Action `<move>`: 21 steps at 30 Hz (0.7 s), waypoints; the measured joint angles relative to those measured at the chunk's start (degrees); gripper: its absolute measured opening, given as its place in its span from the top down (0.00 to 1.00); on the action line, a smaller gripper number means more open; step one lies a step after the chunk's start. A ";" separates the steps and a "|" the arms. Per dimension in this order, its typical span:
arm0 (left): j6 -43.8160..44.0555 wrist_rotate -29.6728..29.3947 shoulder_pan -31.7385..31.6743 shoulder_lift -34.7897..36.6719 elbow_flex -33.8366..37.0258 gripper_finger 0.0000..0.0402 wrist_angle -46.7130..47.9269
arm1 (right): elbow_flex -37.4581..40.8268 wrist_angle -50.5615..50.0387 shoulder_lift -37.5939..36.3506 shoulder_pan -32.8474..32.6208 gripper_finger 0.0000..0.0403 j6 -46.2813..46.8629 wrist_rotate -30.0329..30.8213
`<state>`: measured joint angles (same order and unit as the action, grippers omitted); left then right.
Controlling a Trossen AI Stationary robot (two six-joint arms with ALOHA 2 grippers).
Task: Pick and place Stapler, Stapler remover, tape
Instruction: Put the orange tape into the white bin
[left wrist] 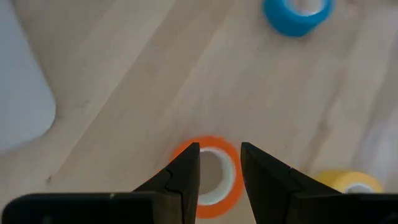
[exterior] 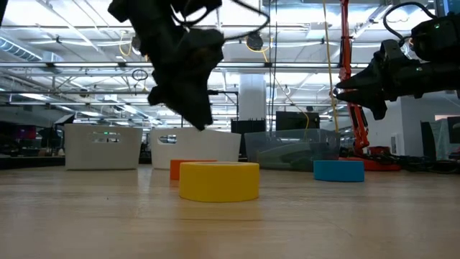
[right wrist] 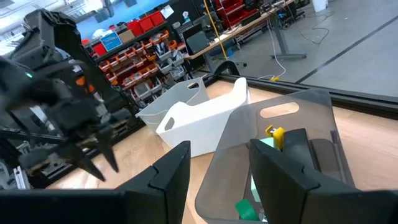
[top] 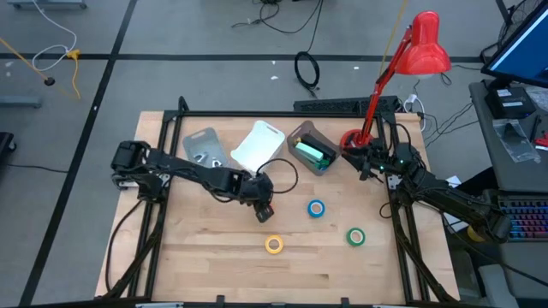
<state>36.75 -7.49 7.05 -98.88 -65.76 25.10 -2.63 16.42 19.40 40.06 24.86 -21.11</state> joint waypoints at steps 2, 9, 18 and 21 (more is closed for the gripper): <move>2.40 1.38 -0.86 -0.53 0.01 0.70 1.54 | 0.00 -0.02 0.00 0.00 0.61 0.00 -0.01; 15.92 6.95 -3.69 -1.45 0.00 0.70 3.65 | -0.01 0.01 0.01 0.00 0.61 -0.02 -0.01; 30.31 9.50 -4.78 -2.49 0.00 0.70 8.07 | 0.00 -0.01 0.02 0.00 0.61 -0.02 -0.01; 33.16 8.07 -4.70 -2.32 0.00 0.70 11.69 | 0.00 0.01 0.02 -0.01 0.61 -0.02 -0.01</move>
<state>69.91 0.58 2.35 -101.20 -65.76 36.79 -2.63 16.43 19.42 40.05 24.84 -21.12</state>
